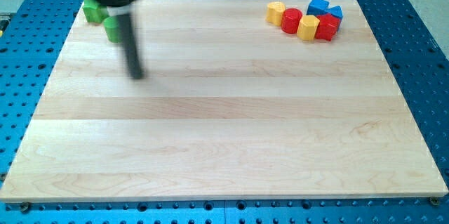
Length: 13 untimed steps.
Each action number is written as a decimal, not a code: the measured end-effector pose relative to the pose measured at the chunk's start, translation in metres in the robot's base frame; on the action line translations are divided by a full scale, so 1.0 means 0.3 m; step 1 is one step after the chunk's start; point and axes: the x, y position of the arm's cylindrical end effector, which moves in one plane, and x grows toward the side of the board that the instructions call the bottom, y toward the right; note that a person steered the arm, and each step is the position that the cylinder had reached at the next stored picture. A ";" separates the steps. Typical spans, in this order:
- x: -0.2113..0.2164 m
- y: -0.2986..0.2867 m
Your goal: Move the green circle towards the center right corner
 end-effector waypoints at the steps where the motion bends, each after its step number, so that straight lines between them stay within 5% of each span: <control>1: -0.119 -0.279; 3: -0.330 -0.281; 4: -0.664 -0.277; 5: -0.724 -0.202; 7: -0.424 -0.019; 8: -0.638 -0.057; 9: -0.448 -0.188; 11: -0.277 0.535; 12: -0.076 0.780; 13: -0.079 0.911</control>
